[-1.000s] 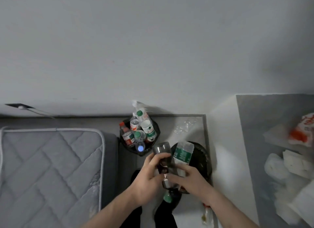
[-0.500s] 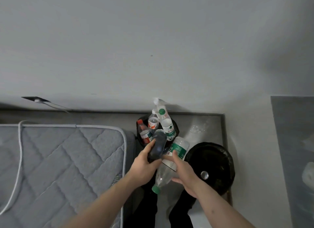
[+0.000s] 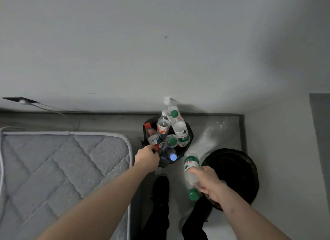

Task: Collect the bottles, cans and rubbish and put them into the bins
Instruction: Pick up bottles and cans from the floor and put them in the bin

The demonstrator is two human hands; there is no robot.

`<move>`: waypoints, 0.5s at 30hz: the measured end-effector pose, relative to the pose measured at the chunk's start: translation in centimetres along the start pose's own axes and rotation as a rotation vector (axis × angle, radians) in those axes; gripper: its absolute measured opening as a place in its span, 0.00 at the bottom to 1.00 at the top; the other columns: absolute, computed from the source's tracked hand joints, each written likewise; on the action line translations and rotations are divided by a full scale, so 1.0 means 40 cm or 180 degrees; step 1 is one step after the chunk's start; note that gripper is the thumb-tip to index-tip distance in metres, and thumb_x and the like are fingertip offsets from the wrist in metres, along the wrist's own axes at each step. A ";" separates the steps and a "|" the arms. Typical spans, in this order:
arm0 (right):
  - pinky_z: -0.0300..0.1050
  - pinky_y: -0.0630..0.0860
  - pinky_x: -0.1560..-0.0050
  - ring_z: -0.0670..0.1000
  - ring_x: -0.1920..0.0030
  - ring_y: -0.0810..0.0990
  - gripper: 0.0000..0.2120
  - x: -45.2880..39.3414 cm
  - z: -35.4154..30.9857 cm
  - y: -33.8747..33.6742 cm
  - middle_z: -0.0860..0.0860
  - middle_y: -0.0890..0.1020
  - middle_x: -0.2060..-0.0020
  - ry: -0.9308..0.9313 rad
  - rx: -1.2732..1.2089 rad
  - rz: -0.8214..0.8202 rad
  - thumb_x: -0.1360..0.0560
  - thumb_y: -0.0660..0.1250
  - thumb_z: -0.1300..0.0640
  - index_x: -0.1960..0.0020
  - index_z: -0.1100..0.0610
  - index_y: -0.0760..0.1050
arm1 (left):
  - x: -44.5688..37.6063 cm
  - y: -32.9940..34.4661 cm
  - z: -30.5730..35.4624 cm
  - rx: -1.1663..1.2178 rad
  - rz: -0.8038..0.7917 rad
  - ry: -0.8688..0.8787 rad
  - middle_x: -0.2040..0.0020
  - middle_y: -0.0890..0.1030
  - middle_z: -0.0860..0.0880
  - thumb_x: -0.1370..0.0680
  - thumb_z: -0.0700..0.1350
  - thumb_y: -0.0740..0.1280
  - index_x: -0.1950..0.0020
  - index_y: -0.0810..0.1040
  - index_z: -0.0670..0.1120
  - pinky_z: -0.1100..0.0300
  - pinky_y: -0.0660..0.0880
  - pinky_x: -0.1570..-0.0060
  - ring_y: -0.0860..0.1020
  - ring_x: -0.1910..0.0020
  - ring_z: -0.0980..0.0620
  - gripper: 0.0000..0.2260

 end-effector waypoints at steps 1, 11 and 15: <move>0.48 0.81 0.54 0.54 0.53 0.85 0.17 -0.018 -0.002 0.008 0.57 0.84 0.49 0.0066 -0.0004 -0.0049 0.30 0.76 0.52 0.45 0.58 0.78 | -0.011 0.009 0.000 -0.0049 0.0014 -0.0008 0.44 0.83 0.46 0.21 0.48 0.64 0.37 0.80 0.51 0.53 0.79 0.47 0.81 0.47 0.43 0.13; 0.51 0.83 0.63 0.59 0.52 0.85 0.31 -0.163 -0.063 0.053 0.59 0.81 0.45 0.0447 -0.0601 -0.0011 0.31 0.78 0.42 0.36 0.57 0.73 | -0.046 0.056 -0.005 -0.0144 0.0528 0.0545 0.41 0.81 0.51 0.20 0.46 0.62 0.38 0.79 0.52 0.53 0.75 0.48 0.80 0.45 0.44 0.12; 0.56 0.85 0.57 0.61 0.49 0.85 0.22 -0.181 -0.094 0.067 0.58 0.78 0.51 0.0474 -0.0899 -0.0002 0.28 0.76 0.43 0.46 0.58 0.74 | -0.050 0.045 0.000 -0.0179 0.0669 0.0706 0.44 0.81 0.52 0.19 0.46 0.62 0.42 0.79 0.53 0.51 0.77 0.51 0.80 0.50 0.45 0.10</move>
Point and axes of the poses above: each hand's wrist, its own x-axis away from the middle knuckle, its own y-axis out of the palm, z = x × y, the point moved 7 cm from there along -x, towards the middle knuckle
